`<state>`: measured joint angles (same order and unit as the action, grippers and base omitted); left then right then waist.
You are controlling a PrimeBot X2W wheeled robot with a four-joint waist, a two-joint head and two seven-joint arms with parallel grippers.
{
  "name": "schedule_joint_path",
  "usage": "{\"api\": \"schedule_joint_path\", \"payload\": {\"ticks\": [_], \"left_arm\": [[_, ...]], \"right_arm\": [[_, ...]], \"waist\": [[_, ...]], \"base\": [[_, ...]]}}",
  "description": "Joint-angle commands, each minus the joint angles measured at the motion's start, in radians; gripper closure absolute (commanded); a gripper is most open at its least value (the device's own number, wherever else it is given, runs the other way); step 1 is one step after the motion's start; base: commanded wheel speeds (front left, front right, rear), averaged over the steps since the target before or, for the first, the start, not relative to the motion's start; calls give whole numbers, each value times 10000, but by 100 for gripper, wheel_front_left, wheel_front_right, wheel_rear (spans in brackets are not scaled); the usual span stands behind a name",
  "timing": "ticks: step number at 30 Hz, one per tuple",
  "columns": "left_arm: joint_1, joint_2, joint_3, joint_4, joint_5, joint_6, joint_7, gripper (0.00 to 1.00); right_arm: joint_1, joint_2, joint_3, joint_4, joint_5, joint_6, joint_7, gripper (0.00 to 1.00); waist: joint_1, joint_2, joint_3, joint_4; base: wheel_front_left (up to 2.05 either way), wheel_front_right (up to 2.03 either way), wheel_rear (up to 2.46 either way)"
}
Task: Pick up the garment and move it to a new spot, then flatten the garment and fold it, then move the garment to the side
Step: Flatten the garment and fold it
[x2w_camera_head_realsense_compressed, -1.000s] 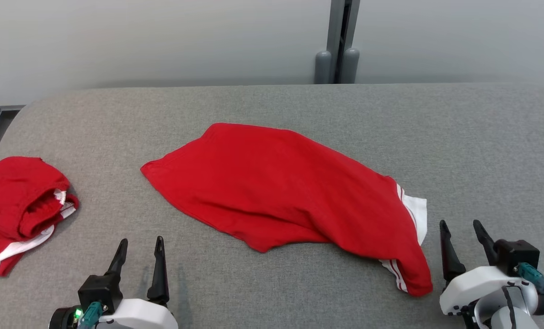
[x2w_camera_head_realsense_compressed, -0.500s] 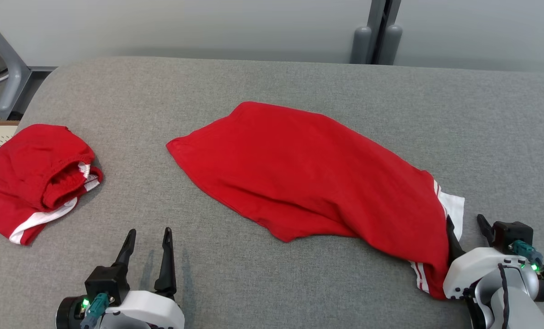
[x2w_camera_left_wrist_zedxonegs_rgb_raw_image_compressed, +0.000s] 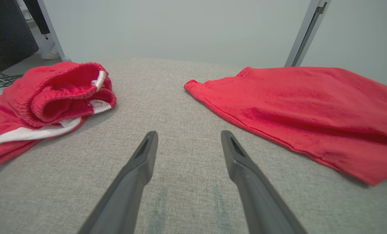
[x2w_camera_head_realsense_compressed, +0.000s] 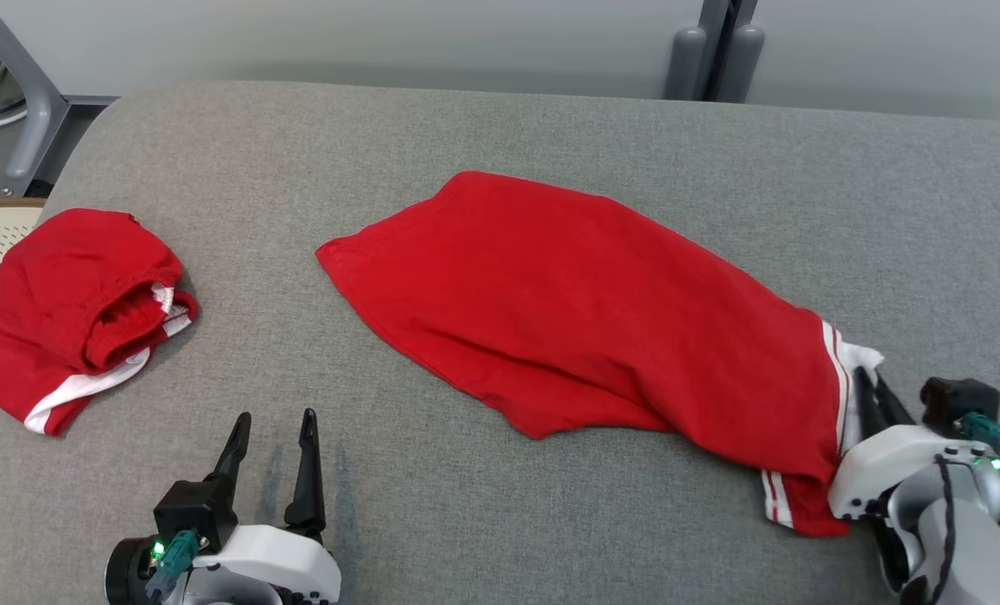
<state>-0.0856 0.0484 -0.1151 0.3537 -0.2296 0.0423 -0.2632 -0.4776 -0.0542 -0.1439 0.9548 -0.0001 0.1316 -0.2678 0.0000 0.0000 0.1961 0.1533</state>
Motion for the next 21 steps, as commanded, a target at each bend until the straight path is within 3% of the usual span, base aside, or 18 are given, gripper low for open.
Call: {"api": "schedule_joint_path", "payload": {"ticks": [1,9,13,21], "left_arm": [[-120,38,30,25,-84,37,-22,0],[-186,37,-87,75,-313,11,-24,0],[-108,41,-168,123,-445,41,-24,0],[-5,37,-458,226,-746,51,-24,0]], "right_arm": [[217,-298,-236,-387,29,-16,34,100],[-149,-1005,-1007,-2328,56,-11,33,100],[-906,-1706,-978,-3376,159,-11,31,100],[-2675,-2699,371,-4709,348,-10,33,100]], "waist": [[0,0,-18,-21],[0,0,-165,-88],[0,0,-300,-139],[0,0,-536,-45]], "base": [[0,0,0],[0,0,0],[0,0,0],[0,0,0]]}}
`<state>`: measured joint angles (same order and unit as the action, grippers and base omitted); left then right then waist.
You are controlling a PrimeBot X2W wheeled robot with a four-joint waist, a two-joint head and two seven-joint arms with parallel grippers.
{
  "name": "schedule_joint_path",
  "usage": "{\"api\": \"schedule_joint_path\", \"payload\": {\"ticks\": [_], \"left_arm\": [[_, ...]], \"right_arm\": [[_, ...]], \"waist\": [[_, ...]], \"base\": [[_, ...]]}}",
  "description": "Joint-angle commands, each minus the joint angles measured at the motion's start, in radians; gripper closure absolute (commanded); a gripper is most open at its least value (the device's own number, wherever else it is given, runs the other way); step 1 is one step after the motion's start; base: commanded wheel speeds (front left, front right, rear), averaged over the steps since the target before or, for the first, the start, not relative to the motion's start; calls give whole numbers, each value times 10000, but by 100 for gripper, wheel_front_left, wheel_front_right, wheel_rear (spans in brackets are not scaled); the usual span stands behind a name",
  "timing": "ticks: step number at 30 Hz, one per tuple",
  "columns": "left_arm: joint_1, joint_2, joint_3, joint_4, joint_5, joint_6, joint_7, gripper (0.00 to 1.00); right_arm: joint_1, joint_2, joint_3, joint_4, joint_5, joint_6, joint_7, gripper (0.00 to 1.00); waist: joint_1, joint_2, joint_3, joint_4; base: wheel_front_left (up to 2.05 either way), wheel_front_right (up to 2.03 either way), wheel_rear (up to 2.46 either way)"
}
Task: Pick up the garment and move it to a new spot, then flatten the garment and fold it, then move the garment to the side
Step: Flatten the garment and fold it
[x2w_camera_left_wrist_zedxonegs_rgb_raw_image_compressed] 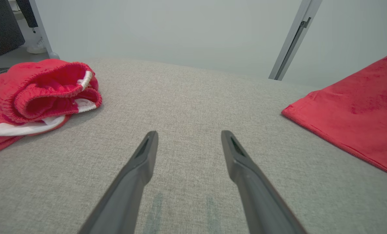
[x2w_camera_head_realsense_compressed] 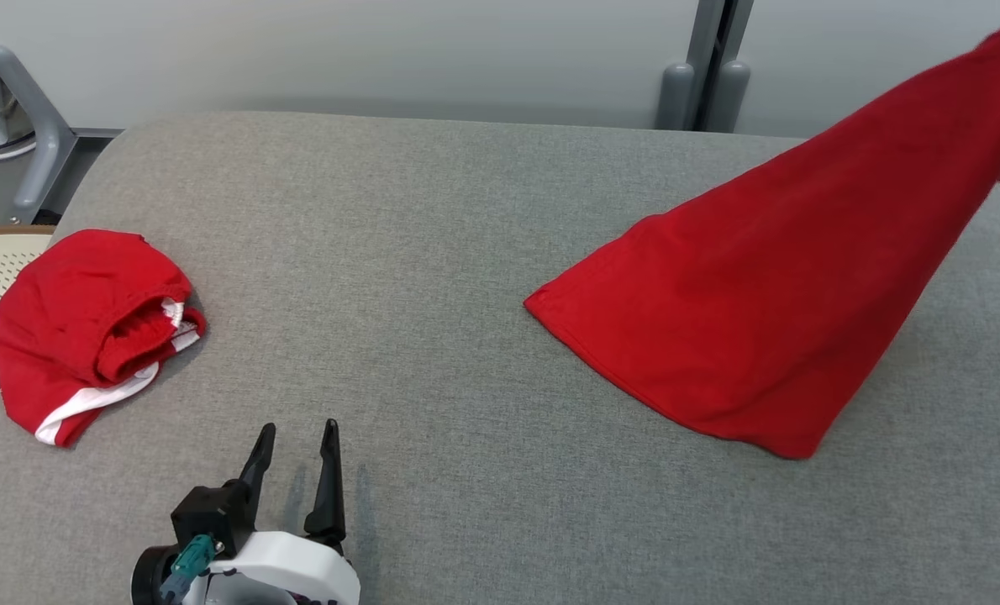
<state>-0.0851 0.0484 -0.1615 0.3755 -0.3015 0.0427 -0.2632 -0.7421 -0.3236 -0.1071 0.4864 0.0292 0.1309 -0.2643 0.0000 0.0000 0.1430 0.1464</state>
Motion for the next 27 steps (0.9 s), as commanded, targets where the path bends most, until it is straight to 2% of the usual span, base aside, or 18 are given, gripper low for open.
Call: {"api": "schedule_joint_path", "payload": {"ticks": [1,6,8,13,17,21,27], "left_arm": [[-16,43,-43,22,-87,53,-22,0],[-132,43,-447,92,-400,33,-24,0],[-167,41,-741,143,-543,56,-22,0],[-138,41,-976,236,-567,95,-22,0],[42,40,-949,307,-541,64,-22,0],[133,36,-871,293,-556,104,-22,0],[75,41,-937,262,-659,99,-24,0]], "right_arm": [[-222,-49,307,-37,59,-2,-2,100],[-1360,-178,2019,516,152,-2,-3,100],[-2148,-255,2562,780,89,-4,-3,100],[-3594,-610,2960,979,-364,-2,-2,100],[-4478,-760,3257,429,-625,-4,0,100],[-4411,-504,3750,-766,43,-4,0,100],[-2527,-449,4451,-1682,721,-4,-1,100]], "waist": [[0,0,-17,72],[0,0,8,542],[0,0,-15,1019],[0,0,-122,1852],[0,0,-188,2269],[0,0,-219,2274],[0,0,-169,1612]], "base": [[0,0,0],[0,0,0],[0,0,0],[0,0,0],[0,0,0],[0,0,0],[0,0,0]]}}
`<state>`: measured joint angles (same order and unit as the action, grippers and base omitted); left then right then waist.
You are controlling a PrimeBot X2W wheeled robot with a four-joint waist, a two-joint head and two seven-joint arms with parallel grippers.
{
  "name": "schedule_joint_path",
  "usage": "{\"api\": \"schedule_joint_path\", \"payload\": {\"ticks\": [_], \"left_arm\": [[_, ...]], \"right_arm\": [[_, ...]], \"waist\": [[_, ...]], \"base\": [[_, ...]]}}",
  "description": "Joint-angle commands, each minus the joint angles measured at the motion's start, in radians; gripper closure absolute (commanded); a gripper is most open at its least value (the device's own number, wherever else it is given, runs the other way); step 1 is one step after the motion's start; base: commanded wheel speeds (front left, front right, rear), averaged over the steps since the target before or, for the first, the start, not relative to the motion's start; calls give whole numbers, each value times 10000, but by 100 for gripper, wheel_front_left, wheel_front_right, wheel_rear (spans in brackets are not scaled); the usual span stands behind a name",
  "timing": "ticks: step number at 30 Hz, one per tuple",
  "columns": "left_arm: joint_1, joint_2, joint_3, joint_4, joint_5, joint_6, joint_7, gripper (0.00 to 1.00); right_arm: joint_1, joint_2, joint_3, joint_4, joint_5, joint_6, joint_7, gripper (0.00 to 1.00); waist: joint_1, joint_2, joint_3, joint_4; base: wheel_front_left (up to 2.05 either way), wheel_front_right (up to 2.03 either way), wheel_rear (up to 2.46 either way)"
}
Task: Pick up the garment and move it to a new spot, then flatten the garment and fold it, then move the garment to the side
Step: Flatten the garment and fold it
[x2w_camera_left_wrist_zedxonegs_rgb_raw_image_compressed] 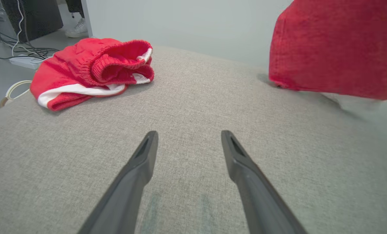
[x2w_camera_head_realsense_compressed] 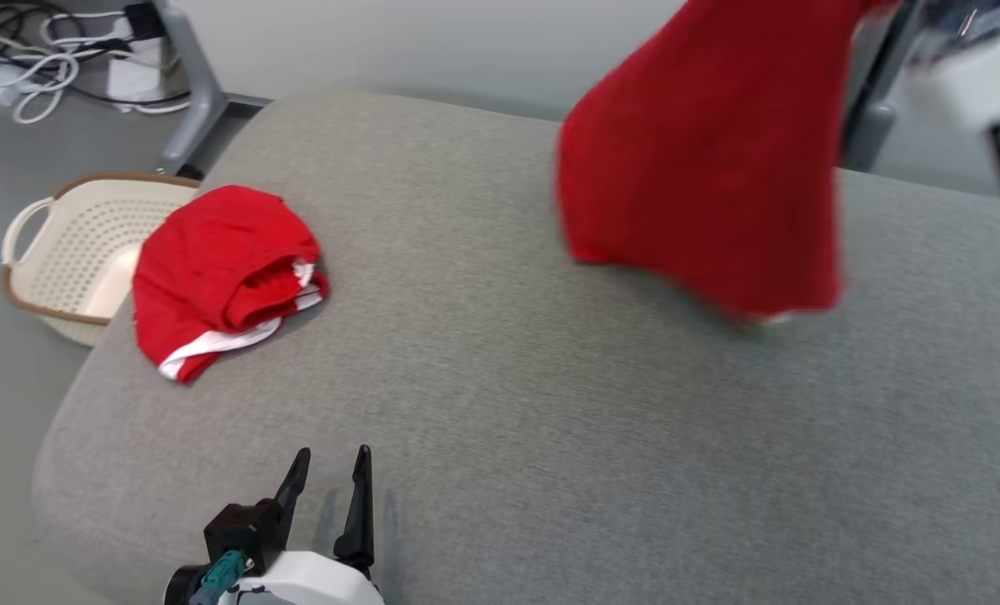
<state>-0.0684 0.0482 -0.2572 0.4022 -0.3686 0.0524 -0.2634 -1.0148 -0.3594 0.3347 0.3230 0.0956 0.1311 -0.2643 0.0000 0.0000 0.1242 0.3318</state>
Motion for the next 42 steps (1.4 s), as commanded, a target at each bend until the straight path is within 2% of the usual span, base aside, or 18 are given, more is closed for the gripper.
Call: {"api": "schedule_joint_path", "payload": {"ticks": [1,5,7,11,17,18,19,20,28,34,37,42], "left_arm": [[-99,40,20,5,9,-2,-20,0],[-160,41,14,81,78,-51,-20,0],[-199,44,8,84,94,-86,-22,0],[-302,48,45,122,225,-141,-22,0],[-383,43,262,165,406,-208,-22,0],[-380,44,281,164,407,-214,-22,0],[-384,44,311,158,416,-243,-22,0],[-396,43,333,164,435,-249,-22,0],[-632,40,436,119,505,-319,-22,0],[-1686,41,496,266,735,-451,-20,0],[-2711,46,477,962,999,-523,-20,0],[-4999,156,457,3315,1272,-686,44,0]], "right_arm": [[660,-156,146,11,137,-6,0,100],[2704,-275,82,546,652,-6,-1,100],[3217,-304,82,747,741,-4,0,100],[5161,-183,-404,1196,1097,-4,-1,100],[7456,126,-1129,1341,752,-4,-1,100],[7750,168,-1212,1421,668,-4,-1,91],[7989,228,-1302,1532,599,-6,-1,62],[8161,337,-1435,1631,634,-6,-1,0],[8488,1031,-1962,1293,704,-4,-1,0],[8259,1545,-2162,903,703,-4,-1,0],[8089,1692,-2070,864,631,-4,-1,0],[7749,1864,-1818,860,634,-4,-1,0]], "waist": [[0,0,29,-393],[0,0,74,-921],[0,0,94,-1034],[0,0,119,-1401],[0,0,63,-1901],[0,0,41,-1972],[0,0,20,-2047],[0,0,0,-2125],[0,0,72,-2689],[0,0,300,-2995],[0,0,477,-3190],[0,0,842,-3659]], "base": [[0,0,0],[0,0,0],[0,0,0],[0,0,0],[0,0,0],[0,0,0],[0,0,0],[0,0,0],[0,0,0],[0,0,0],[0,0,0],[0,0,0]]}}
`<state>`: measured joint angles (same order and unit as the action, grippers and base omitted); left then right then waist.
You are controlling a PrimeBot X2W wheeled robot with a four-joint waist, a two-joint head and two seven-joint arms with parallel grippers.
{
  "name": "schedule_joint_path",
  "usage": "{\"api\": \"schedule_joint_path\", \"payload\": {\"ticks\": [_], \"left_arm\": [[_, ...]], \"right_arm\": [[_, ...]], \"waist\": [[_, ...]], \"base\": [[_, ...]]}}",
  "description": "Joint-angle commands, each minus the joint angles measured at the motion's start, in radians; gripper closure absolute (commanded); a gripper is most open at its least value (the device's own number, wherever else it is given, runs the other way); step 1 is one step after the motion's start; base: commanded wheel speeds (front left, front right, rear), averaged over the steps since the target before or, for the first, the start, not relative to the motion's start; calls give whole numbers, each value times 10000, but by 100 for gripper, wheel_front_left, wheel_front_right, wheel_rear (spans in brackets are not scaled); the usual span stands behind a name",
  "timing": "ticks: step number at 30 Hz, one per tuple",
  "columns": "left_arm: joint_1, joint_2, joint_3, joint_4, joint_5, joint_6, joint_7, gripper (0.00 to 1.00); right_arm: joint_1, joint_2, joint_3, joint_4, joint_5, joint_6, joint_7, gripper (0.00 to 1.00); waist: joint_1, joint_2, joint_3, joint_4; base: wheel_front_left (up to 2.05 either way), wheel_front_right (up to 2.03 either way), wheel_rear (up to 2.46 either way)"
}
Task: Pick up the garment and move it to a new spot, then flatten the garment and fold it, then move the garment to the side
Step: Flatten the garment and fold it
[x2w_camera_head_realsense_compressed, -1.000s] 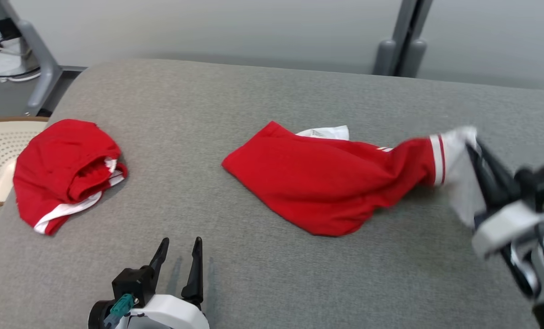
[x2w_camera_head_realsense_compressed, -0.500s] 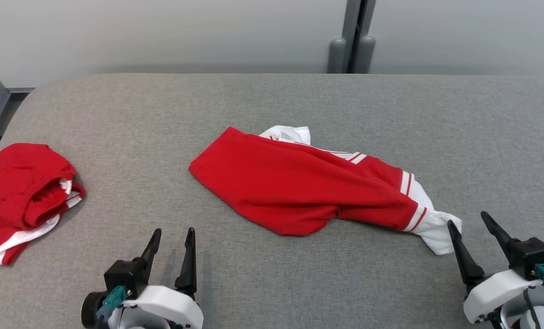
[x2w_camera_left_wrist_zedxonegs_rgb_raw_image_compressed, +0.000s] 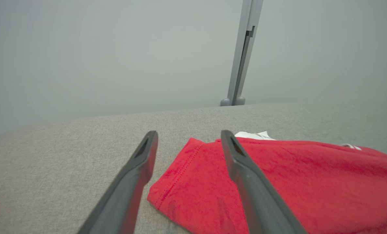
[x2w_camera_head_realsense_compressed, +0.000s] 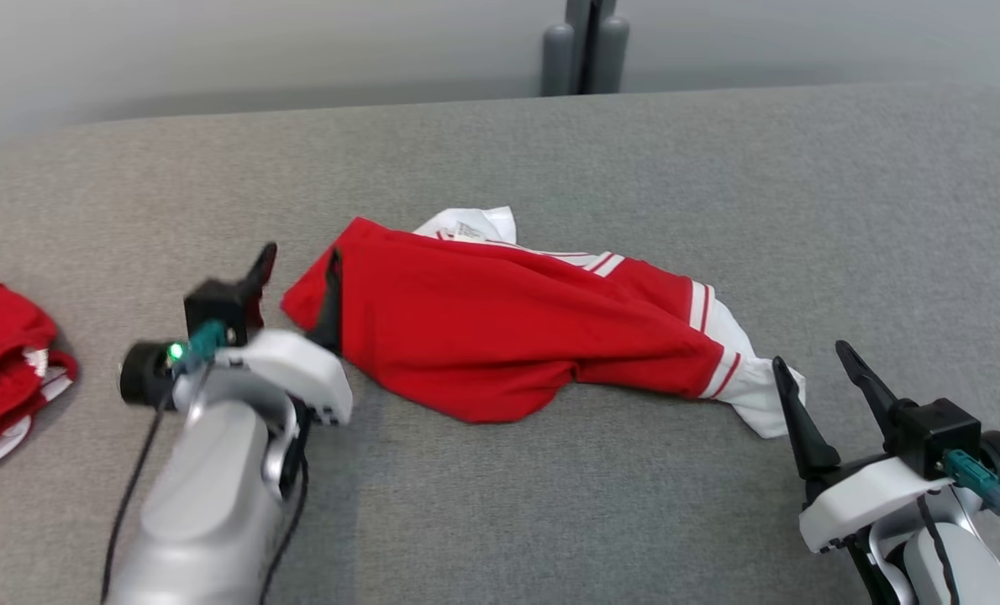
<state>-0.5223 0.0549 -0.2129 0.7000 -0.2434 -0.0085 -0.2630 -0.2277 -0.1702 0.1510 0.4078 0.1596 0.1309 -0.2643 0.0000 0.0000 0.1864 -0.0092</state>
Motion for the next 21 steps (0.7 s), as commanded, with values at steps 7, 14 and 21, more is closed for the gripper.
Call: {"api": "schedule_joint_path", "payload": {"ticks": [7,14,21], "left_arm": [[-2851,329,-103,2974,140,-75,1040,0],[-3698,355,85,4311,-222,-231,1501,0],[-3772,148,-23,5219,-459,-449,1617,0]], "right_arm": [[-452,178,105,-131,-7,-2,-1,0],[-619,267,120,-198,-12,-2,-1,0],[-625,259,-61,-174,-115,-2,-1,0]], "waist": [[0,0,738,-838],[0,0,1024,-1077],[0,0,1019,-913]], "base": [[0,0,0],[0,0,0],[0,0,0]]}}
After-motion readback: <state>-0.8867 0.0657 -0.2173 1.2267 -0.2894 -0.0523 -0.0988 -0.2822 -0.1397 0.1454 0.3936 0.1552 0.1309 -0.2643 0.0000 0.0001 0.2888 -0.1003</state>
